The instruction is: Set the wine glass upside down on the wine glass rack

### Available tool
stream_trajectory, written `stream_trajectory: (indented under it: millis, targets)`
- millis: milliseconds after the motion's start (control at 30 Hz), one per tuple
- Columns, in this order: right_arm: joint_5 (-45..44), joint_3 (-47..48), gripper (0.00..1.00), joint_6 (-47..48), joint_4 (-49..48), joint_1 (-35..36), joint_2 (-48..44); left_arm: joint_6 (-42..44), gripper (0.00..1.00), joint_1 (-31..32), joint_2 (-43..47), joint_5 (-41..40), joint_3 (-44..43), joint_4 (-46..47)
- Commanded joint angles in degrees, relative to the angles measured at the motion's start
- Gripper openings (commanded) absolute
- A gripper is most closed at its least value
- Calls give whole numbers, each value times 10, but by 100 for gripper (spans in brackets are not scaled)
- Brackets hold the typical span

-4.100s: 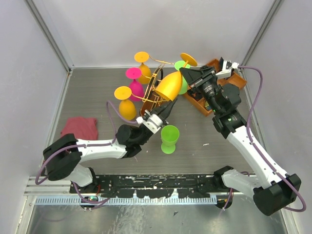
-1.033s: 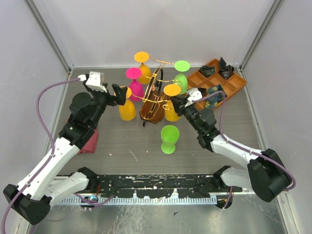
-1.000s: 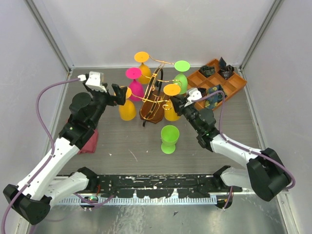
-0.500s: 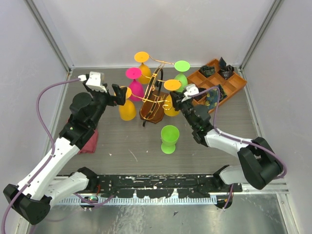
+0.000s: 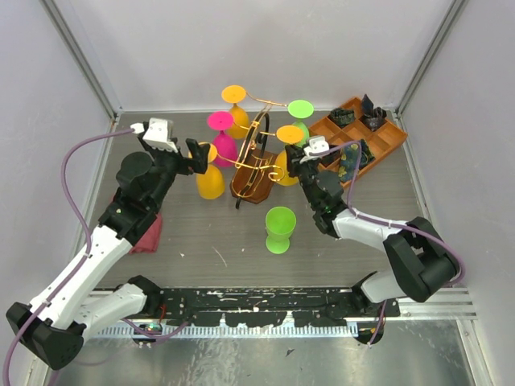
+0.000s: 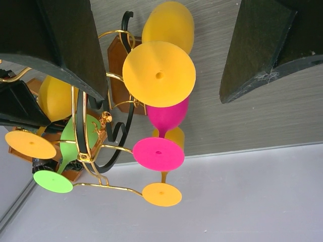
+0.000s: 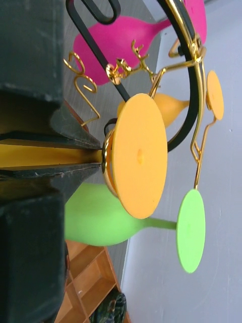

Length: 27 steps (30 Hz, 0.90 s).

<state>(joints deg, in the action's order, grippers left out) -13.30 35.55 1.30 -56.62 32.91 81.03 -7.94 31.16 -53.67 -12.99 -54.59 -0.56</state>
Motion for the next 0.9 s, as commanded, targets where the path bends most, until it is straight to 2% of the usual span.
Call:
stream_trajectory:
  millis: [0, 333, 500, 700, 767, 867]
  targets:
    - [-50, -9, 1, 12, -44, 2, -28, 2, 98, -2, -2, 1, 4, 6]
    - [-16, -53, 1, 17, -26, 2, -80, -8, 98, -3, -11, 2, 4, 7]
    - [37, -45, 1, 24, -11, 8, -72, -8, 98, -3, -12, 2, 3, 7]
    - [28, -29, 1, 42, 1, 30, -61, -7, 98, -3, -11, 2, 3, 5]
    - [17, -24, 4, 42, 14, 34, -63, -8, 98, -3, -11, 2, 3, 4]
    - [13, -22, 16, 41, 32, 34, -75, -9, 98, -3, -11, 4, 2, 3]
